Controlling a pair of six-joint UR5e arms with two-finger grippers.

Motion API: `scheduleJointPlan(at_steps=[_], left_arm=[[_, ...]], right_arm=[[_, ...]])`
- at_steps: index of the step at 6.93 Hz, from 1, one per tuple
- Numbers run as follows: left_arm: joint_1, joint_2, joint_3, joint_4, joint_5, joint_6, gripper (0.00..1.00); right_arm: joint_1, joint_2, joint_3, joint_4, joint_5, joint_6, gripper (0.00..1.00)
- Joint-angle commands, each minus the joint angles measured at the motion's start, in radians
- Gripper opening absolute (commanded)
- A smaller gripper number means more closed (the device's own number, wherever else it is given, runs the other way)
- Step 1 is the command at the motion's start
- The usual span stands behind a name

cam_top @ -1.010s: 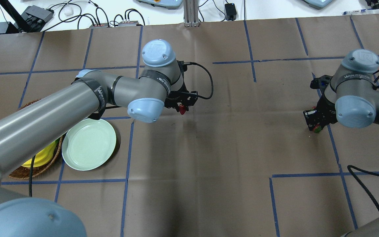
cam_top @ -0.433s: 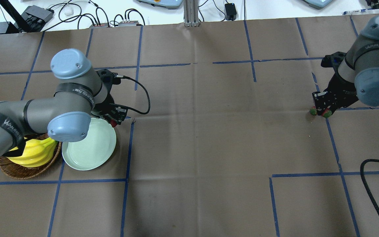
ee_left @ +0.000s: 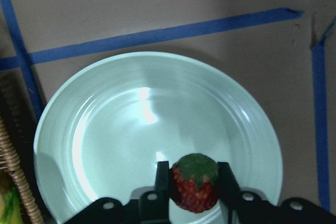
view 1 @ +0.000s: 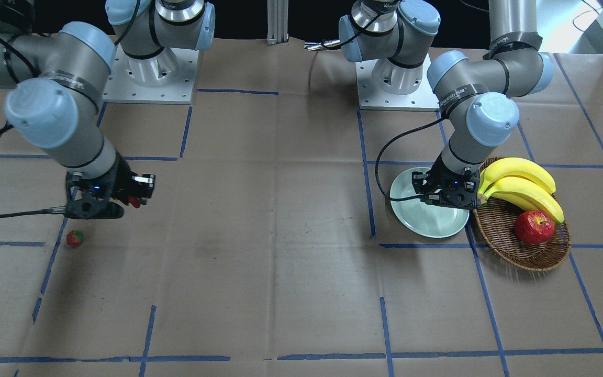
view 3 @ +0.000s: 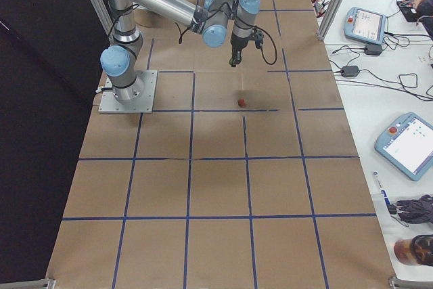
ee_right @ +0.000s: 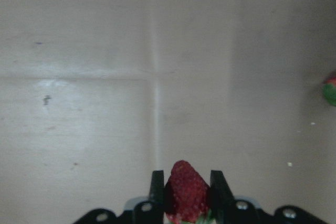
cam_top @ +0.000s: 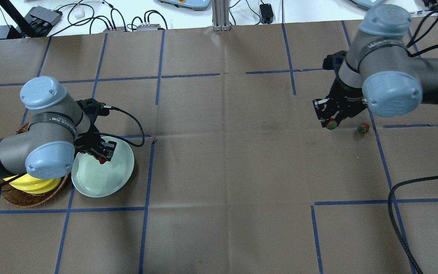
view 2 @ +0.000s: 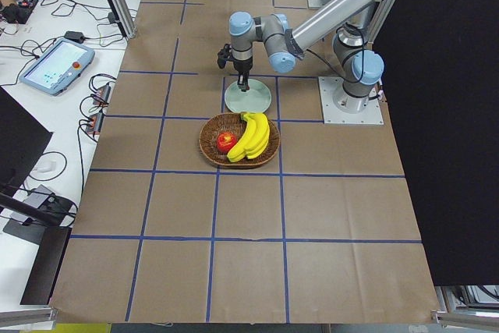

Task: Collect all strawberries into plate
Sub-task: 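Carry strawberry onto plate with left gripper while right carries another toward center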

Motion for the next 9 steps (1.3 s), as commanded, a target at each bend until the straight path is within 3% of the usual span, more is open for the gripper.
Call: scheduleJointPlan(at_steps=[1, 2, 3, 6, 7, 8, 9], left_arm=[[0.037, -0.018, -0.012, 0.004, 0.000, 0.023, 0.51], [0.039, -0.013, -0.012, 0.001, 0.001, 0.018, 0.83], [0.039, -0.012, -0.012, 0.001, 0.001, 0.018, 0.96], [0.036, 0.019, -0.003, -0.013, 0.001, 0.013, 0.99], [0.027, 0.023, -0.003, -0.014, -0.016, 0.007, 0.99], [0.017, 0.033, -0.004, -0.016, -0.072, -0.023, 0.99], [0.001, 0.033, -0.004, -0.019, -0.136, -0.096, 0.99]], right_arm=[[0.228, 0.085, -0.058, -0.030, 0.032, 0.247, 0.04], [0.292, 0.145, -0.101, -0.049, 0.032, 0.321, 0.04], [0.342, 0.202, -0.152, -0.051, 0.035, 0.384, 0.05], [0.396, 0.338, -0.203, -0.119, 0.073, 0.448, 0.08], [0.397, 0.363, -0.206, -0.155, 0.132, 0.478, 0.09], [0.395, 0.363, -0.208, -0.155, 0.133, 0.481, 0.13], [0.395, 0.360, -0.208, -0.155, 0.125, 0.483, 0.98]])
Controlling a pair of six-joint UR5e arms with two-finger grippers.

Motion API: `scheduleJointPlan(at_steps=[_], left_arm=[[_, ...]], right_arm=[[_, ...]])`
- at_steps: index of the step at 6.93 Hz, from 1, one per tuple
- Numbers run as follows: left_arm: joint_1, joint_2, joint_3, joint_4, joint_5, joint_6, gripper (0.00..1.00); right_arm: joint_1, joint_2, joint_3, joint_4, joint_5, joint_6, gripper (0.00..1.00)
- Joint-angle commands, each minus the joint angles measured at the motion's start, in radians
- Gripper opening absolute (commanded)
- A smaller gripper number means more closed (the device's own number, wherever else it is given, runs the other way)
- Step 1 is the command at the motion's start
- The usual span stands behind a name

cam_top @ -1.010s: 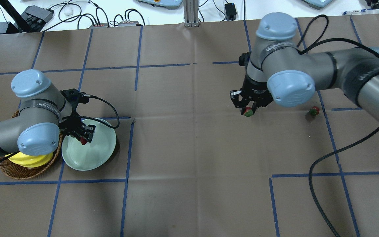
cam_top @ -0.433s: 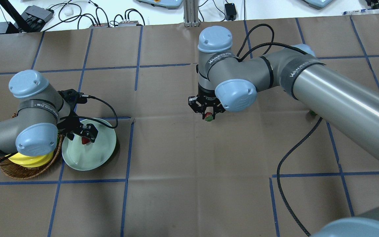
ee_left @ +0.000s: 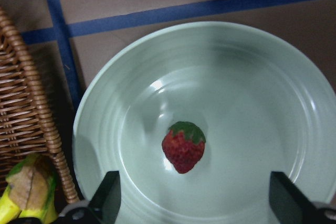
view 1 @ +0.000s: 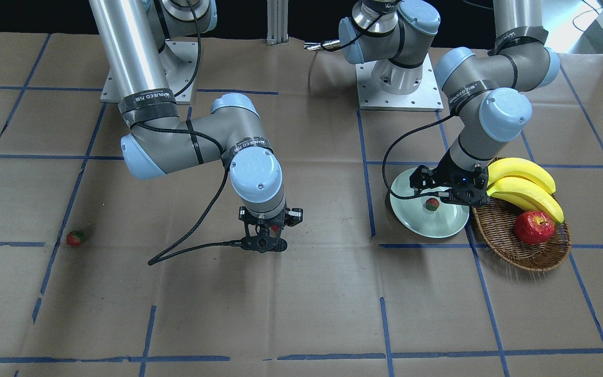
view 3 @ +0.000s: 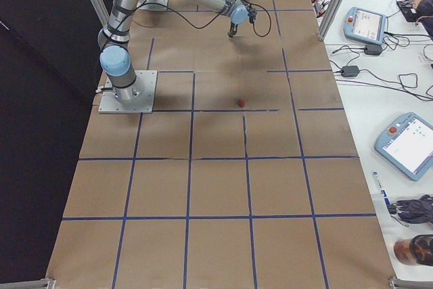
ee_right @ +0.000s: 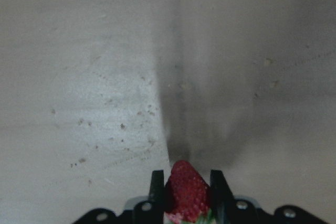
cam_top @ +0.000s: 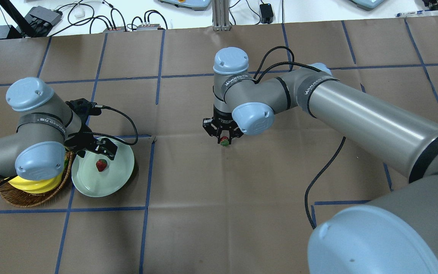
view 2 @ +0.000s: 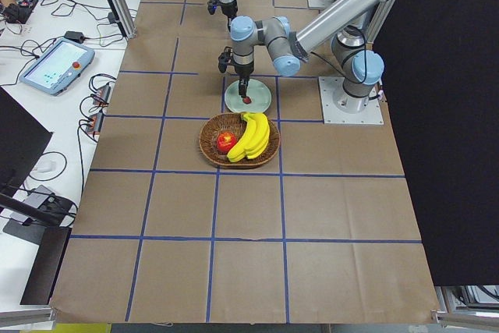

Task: Collect all strawberries into plate
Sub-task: 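Release strawberry at center with right gripper while left gripper grasps it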

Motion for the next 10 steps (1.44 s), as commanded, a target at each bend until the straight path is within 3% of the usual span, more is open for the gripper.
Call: scheduleJointPlan(at_steps=[1, 2, 5, 7, 10], left_arm=[[-0.061, 0.014, 0.000, -0.003, -0.116, -0.119, 0.99], [-0.110, 0.013, 0.001, -0.002, -0.133, -0.191, 0.99], [-0.188, 0.002, 0.003, 0.027, -0.335, -0.326, 0.99], [-0.350, -0.071, 0.018, 0.203, -0.345, -0.497, 0.99], [-0.547, -0.264, 0.197, 0.265, -0.279, -0.649, 0.99]], right_arm=[[-0.009, -0.002, -0.007, -0.001, 0.004, 0.005, 1.00], [-0.012, -0.032, -0.030, 0.022, 0.001, 0.005, 1.00], [-0.169, -0.248, -0.063, 0.305, -0.032, -0.165, 1.00], [-0.306, -0.292, -0.056, 0.338, -0.150, -0.314, 1.00], [-0.552, -0.301, -0.013, 0.310, -0.169, -0.608, 1.00]])
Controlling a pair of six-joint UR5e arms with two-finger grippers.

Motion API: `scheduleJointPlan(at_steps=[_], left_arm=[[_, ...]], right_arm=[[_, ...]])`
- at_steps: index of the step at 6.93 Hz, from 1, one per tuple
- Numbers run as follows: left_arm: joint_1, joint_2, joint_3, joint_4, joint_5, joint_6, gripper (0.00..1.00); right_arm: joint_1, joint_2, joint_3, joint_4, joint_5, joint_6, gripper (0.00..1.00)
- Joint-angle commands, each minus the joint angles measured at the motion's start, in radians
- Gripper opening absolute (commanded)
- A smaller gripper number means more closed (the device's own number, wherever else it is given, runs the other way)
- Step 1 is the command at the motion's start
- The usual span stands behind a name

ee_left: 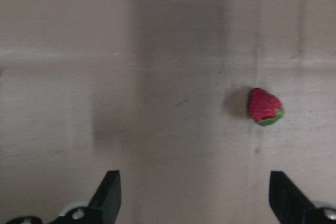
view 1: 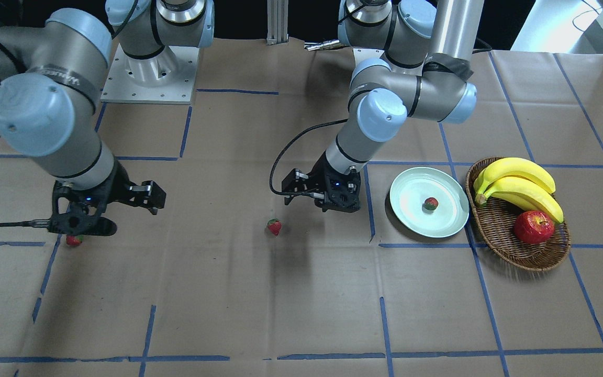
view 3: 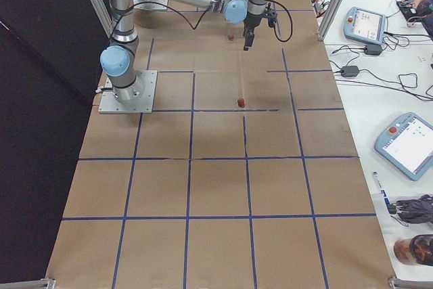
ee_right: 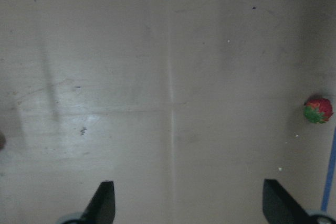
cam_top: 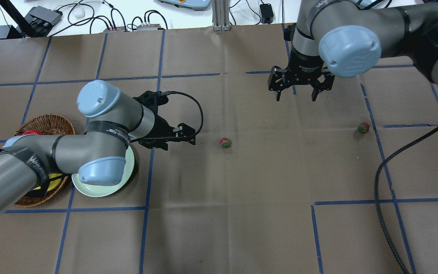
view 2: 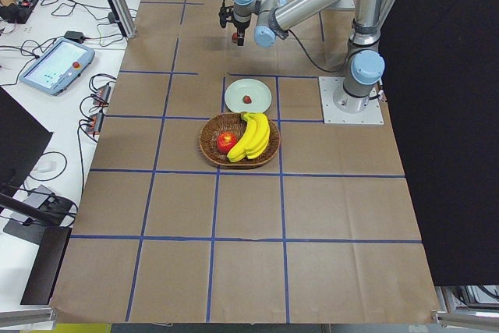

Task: Collect all strawberries into plate
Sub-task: 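Release strawberry at center with right gripper while left gripper grasps it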

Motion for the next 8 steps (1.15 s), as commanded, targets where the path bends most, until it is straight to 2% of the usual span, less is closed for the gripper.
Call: scheduleJointPlan(at_steps=[1, 3, 5, 6, 7, 8], left_arm=[[-0.106, -0.126, 0.111, 0.017, 0.093, -0.049, 0.99], [-0.111, -0.176, 0.158, 0.014, 0.163, -0.037, 0.95], [-0.124, -0.198, 0.150, 0.016, 0.178, -0.047, 0.96], [-0.130, -0.198, 0.149, 0.007, 0.177, -0.049, 0.97], [-0.139, -0.196, 0.158, 0.005, 0.175, -0.049, 0.81], [-0.139, -0.196, 0.158, 0.002, 0.175, -0.049, 0.38]], right_arm=[[-0.207, -0.003, 0.025, -0.016, -0.002, -0.245, 1.00], [-0.321, 0.001, 0.133, -0.159, 0.001, -0.407, 1.00], [-0.325, 0.017, 0.299, -0.386, 0.003, -0.406, 1.00], [-0.325, 0.050, 0.313, -0.453, 0.003, -0.394, 1.00], [-0.323, 0.090, 0.312, -0.517, 0.009, -0.391, 1.00], [-0.318, 0.133, 0.314, -0.572, 0.013, -0.385, 1.00]])
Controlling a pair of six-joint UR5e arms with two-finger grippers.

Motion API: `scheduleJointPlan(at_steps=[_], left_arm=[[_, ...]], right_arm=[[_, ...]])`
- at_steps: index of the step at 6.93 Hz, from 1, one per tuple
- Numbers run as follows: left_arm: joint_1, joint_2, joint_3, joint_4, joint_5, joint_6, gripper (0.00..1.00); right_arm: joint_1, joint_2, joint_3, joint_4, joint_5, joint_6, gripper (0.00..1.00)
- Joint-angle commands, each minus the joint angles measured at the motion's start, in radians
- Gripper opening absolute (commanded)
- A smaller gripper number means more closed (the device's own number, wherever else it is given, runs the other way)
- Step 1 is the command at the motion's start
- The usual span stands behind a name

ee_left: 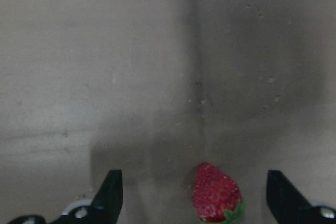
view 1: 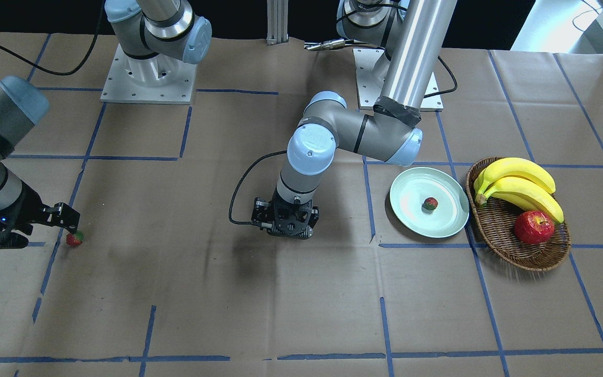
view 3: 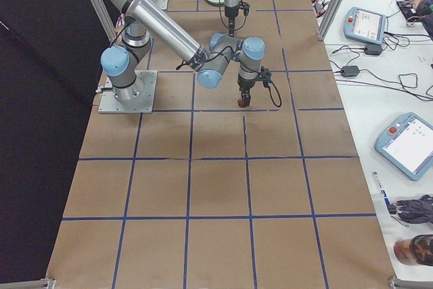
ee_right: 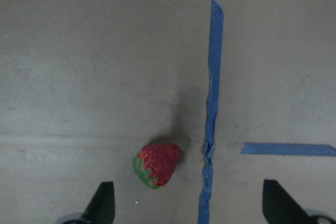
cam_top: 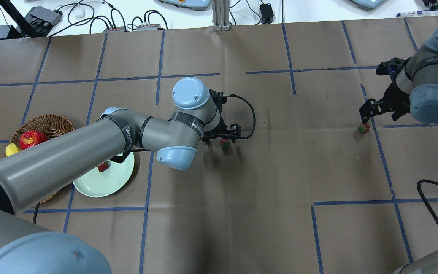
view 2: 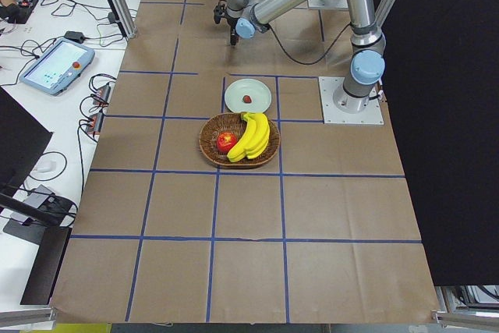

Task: Collect all strawberries into plate
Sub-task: 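Carry strawberry to plate with left gripper while right grasps the third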

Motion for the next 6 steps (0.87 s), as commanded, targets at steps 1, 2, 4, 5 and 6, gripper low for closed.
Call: scheduleJointPlan(at_steps=[1, 2, 4, 5, 6], left_arm=[[-0.005, 0.000, 0.003, -0.004, 0.001, 0.000, 0.05], [-0.005, 0.003, 0.003, -0.004, 0.003, 0.000, 0.00], [0.007, 0.062, -0.003, -0.004, -0.002, 0.044, 0.00], [0.055, 0.125, -0.019, -0.036, 0.024, 0.138, 0.00], [0.155, 0.196, -0.054, -0.104, 0.061, 0.267, 0.00]], right_arm=[[0.008, 0.070, 0.006, -0.087, 0.007, 0.025, 1.00], [0.010, 0.070, 0.008, -0.085, 0.006, 0.027, 1.00], [0.013, 0.070, 0.011, -0.068, -0.004, 0.027, 0.97], [0.013, 0.070, 0.011, -0.065, -0.007, 0.025, 0.84], [0.013, 0.067, 0.009, -0.033, -0.008, 0.025, 0.62]])
